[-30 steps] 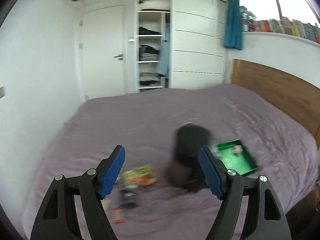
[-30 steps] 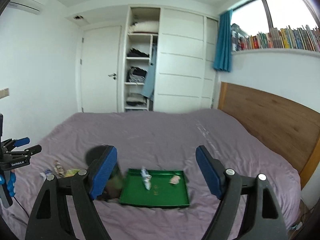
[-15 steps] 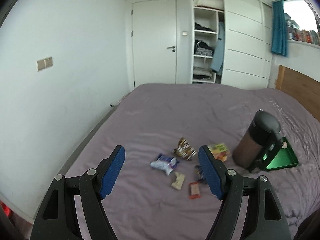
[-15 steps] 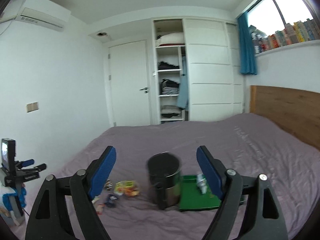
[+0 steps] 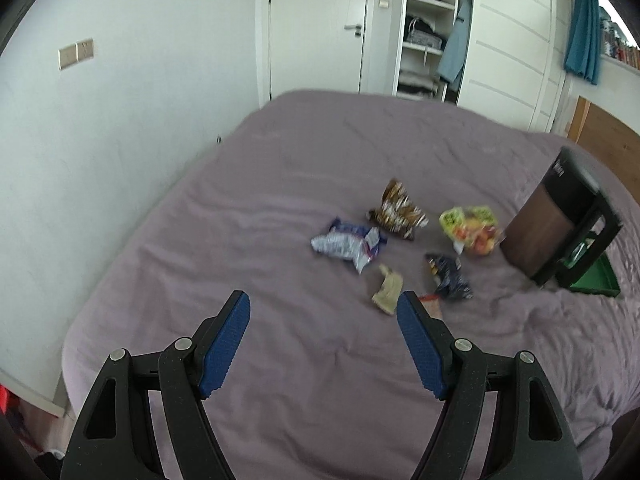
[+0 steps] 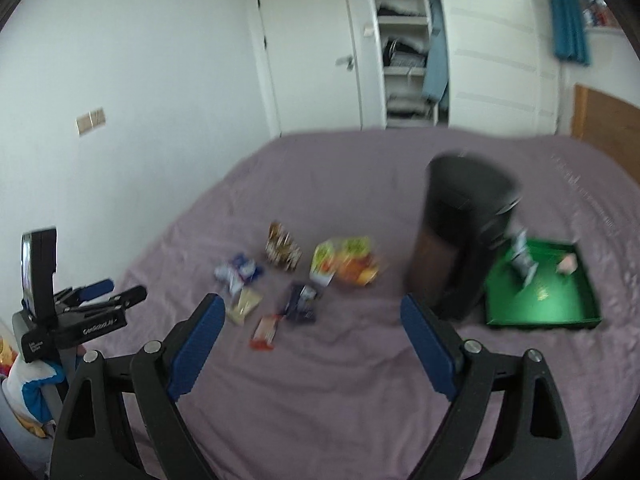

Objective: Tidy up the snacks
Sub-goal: 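Move both open tools back toward the remaining snacks, then grasp the cream wafer packet with the left tool while the right tool grasps the orange bar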

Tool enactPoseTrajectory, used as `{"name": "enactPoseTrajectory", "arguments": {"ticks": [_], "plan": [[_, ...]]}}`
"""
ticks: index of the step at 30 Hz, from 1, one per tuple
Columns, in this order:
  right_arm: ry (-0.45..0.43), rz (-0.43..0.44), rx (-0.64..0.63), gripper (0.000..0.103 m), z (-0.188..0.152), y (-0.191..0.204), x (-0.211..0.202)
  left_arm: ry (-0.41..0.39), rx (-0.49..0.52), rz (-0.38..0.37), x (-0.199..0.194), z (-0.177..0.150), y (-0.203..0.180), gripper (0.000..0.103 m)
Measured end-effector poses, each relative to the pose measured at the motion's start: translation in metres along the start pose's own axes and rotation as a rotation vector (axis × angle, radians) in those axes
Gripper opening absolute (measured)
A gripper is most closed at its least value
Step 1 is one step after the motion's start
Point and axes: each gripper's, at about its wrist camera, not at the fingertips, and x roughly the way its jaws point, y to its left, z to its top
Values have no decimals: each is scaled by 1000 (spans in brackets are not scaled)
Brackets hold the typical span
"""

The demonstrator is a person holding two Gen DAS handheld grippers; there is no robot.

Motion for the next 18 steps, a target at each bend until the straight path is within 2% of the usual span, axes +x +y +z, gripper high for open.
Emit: {"name": "enactPoseTrajectory", "arguments": {"ticks": [9, 18], "plan": [[224, 50, -53, 103, -36, 32, 114, 114, 48, -89, 77, 2, -14, 71], [317, 65, -65, 103, -47, 37, 169, 236, 106, -169, 147, 9, -38, 70]]}}
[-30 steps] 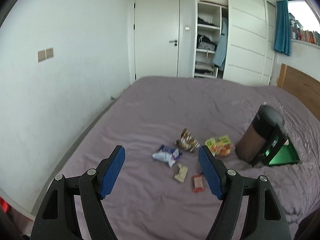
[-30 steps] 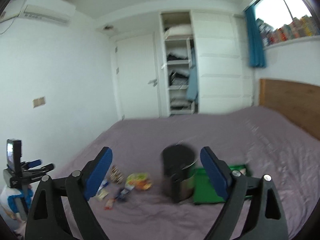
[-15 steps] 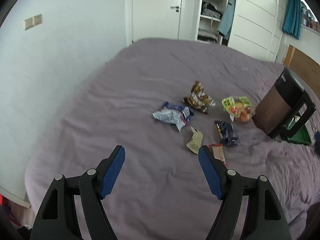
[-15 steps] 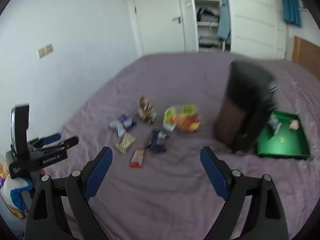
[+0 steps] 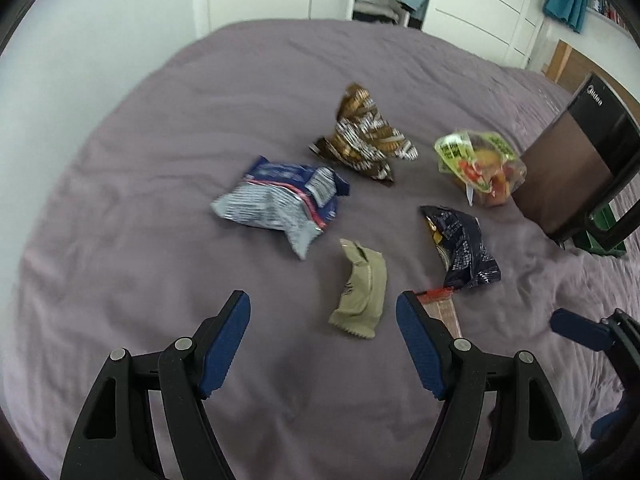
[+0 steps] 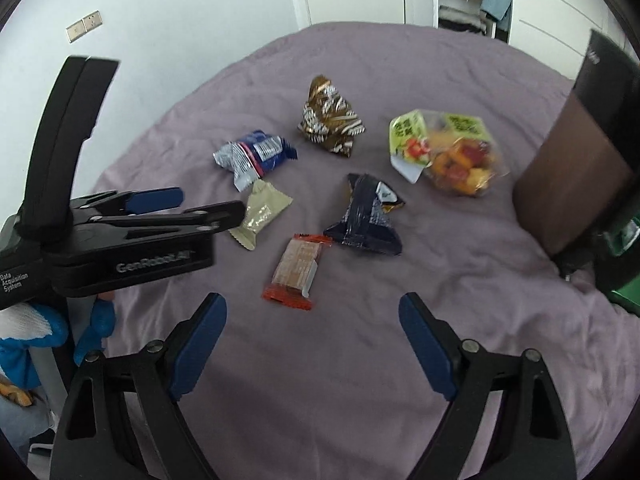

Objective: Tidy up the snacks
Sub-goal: 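Grasp the cream wafer packet with the left tool while the right tool grasps the orange bar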

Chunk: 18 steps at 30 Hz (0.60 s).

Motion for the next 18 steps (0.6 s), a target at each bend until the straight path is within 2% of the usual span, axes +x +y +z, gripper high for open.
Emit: {"name": "enactPoseTrajectory", "arguments": {"ticks": [3, 5, 7, 10, 11, 13, 14, 15, 16, 18], "plan": [[15, 12, 2, 95, 4, -1, 11, 29, 13, -21, 16, 4, -3, 68], [25, 22, 2, 86, 7, 0, 19, 54, 20, -31, 26, 6, -4, 58], [42, 37, 4, 68, 10, 0, 29, 79, 27, -35, 34, 8, -3, 50], [64, 54, 10, 49, 14, 1, 42, 94, 35, -36, 41, 14, -2, 47], [68, 59, 12, 46, 15, 1, 45, 96, 40, -36, 42, 16, -2, 46], [80, 68, 10, 27, 19, 3, 52, 101, 49, -38, 44, 20, -4, 44], [86, 71, 7, 20, 20, 4, 55, 104, 53, -39, 45, 22, -4, 42], [97, 75, 7, 8, 22, 5, 59, 108, 55, -37, 46, 23, -5, 41], [115, 76, 8, 2, 23, 5, 64, 113, 55, -35, 48, 24, -5, 40], [130, 85, 19, 0, 23, 4, 68, 115, 50, -36, 48, 25, -4, 38]]}}
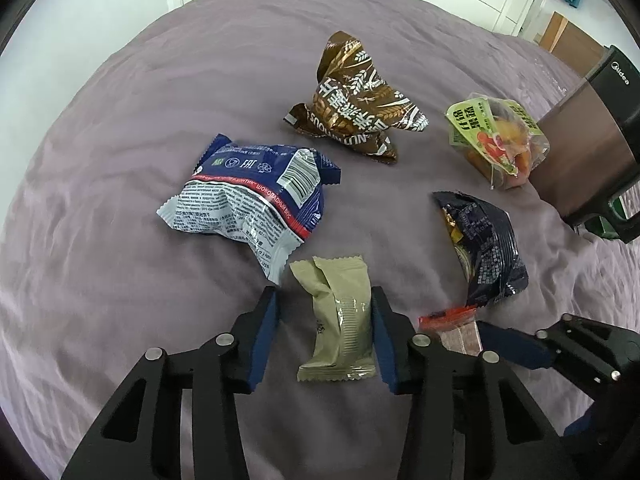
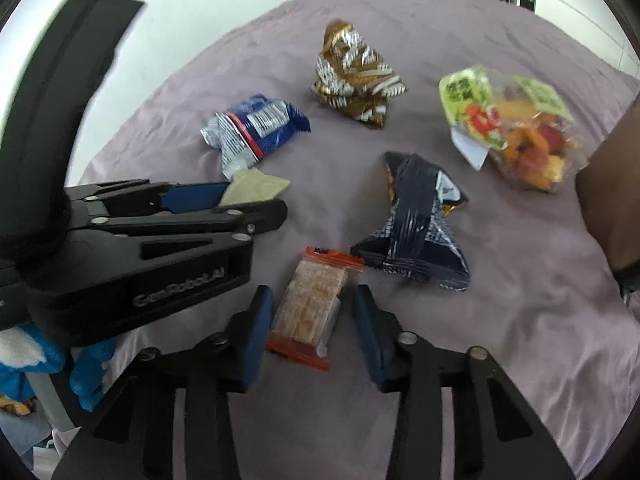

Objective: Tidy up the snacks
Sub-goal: 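Grasp the cream wafer packet with the left tool while the right tool grasps the orange bar, then carry the wafer packet and orange bar with both tools over the green tray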

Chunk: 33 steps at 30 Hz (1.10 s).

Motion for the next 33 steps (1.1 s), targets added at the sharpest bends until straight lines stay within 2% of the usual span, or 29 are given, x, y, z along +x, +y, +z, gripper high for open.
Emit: {"name": "enactPoseTrajectory", "arguments": {"ticks": [5, 17, 24, 33], "plan": [[8, 23, 20, 0, 1, -7, 1, 0, -2, -14, 1, -6, 1, 27], [55, 15, 7, 0, 2, -10, 16, 0, -13, -62, 9, -21, 15, 27], [125, -44, -39, 0, 14, 5, 29, 20, 53, 33, 11, -19, 2, 25], [74, 11, 7, 0, 5, 3, -1, -29, 17, 48, -15, -26, -16, 22]]}}
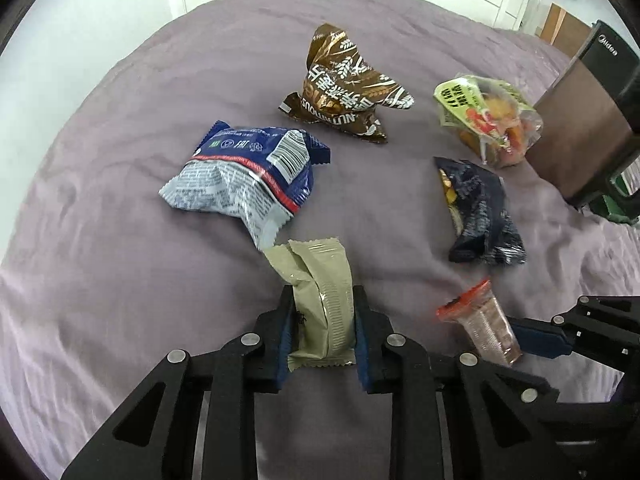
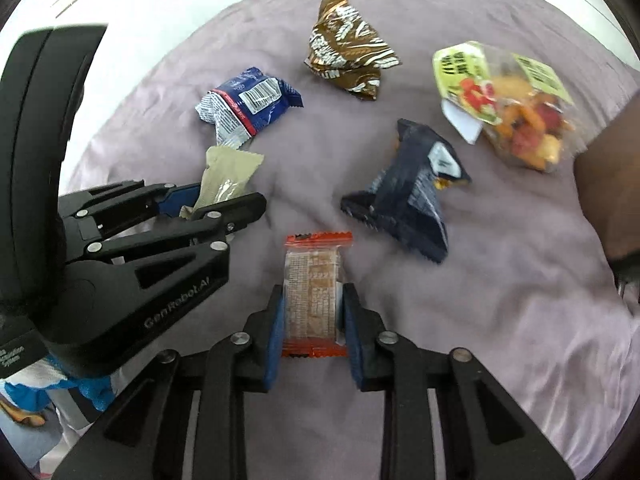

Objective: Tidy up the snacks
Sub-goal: 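Carry the wafer packet and orange bar with both tools over the green tray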

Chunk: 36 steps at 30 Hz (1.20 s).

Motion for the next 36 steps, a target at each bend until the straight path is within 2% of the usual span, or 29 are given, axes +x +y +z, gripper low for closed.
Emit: {"name": "enactPoseTrajectory", "arguments": {"ticks": [9, 21, 30, 36], "plan": [[-81, 43, 54, 0, -20, -16, -40, -39, -22, -6, -31, -13, -1, 21], [-237, 30, 39, 0, -51, -29, -144, -139, -66, -11, -103, -19, -15, 21], [-293, 13, 74, 0, -102, -59, -187, -167, 1, -25, -143, -33, -58, 21], [-330, -29, 136, 0, -143, -102, -217, -161, 89, -73, -157, -38, -118, 21]]}}
